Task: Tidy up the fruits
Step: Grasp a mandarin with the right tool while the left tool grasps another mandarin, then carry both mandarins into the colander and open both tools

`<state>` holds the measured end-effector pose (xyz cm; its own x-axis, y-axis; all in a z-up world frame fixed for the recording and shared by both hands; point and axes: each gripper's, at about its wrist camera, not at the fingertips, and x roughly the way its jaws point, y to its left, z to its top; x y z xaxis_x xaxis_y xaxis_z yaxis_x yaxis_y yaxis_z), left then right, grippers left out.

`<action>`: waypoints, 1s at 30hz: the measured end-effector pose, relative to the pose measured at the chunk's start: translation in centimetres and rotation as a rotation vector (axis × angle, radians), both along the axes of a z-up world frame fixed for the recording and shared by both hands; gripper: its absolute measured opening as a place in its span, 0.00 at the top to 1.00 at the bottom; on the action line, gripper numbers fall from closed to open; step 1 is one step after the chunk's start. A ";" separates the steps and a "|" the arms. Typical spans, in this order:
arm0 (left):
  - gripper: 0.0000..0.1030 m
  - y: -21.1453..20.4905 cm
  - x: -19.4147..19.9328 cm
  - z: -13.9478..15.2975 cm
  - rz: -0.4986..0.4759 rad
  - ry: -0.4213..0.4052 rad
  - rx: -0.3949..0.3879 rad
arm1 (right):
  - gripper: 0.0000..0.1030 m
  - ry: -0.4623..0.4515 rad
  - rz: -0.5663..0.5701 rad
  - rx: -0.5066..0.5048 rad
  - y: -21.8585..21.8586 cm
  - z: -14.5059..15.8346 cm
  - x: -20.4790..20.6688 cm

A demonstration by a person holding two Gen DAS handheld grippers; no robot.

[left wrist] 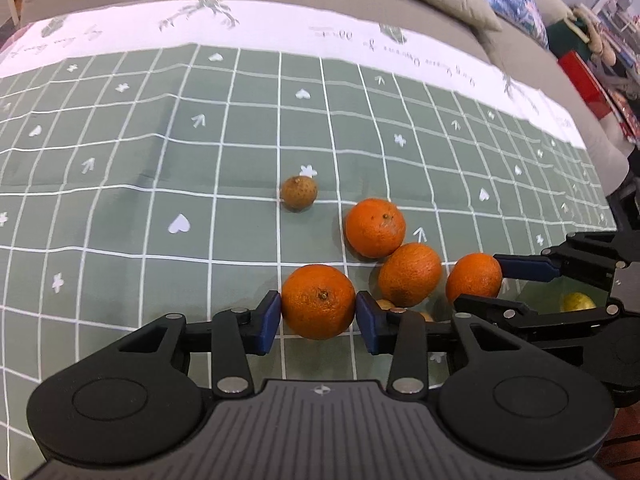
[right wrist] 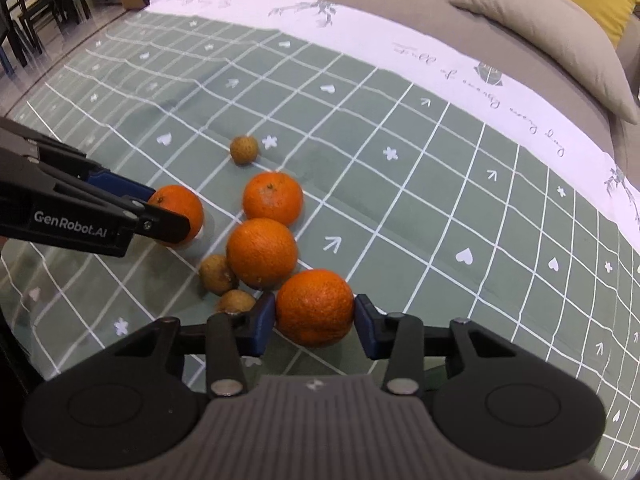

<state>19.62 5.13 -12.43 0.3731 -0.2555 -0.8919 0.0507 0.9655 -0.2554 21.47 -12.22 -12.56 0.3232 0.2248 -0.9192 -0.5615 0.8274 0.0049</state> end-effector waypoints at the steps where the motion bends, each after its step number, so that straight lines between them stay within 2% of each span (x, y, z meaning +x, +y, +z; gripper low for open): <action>1: 0.56 0.1 -0.3 0.5 0.008 -0.009 -0.003 | 0.62 -0.005 -0.005 0.011 0.0 0.4 -0.2; 8: 0.56 -0.3 -2.8 4.2 0.023 -0.071 -0.040 | 0.62 -0.029 -0.046 0.126 -0.5 3.6 -2.4; 15: 0.56 -2.7 -5.1 6.8 -0.022 -0.109 -0.069 | 0.62 -0.068 -0.054 0.168 -1.9 6.3 -5.5; 23: 0.56 -7.4 -6.3 8.4 -0.129 -0.120 -0.091 | 0.62 -0.110 -0.114 0.155 -6.7 7.5 -8.6; 30: 0.56 -12.1 -7.0 8.6 -0.237 -0.116 -0.097 | 0.62 -0.103 -0.199 0.117 -11.6 6.9 -10.4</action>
<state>12.63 -7.02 -3.81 0.3909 -0.4296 -0.8140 0.3068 0.8946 -0.3249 11.02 -23.78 -5.64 0.4628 0.2504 -0.8504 -0.3900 0.9190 0.0583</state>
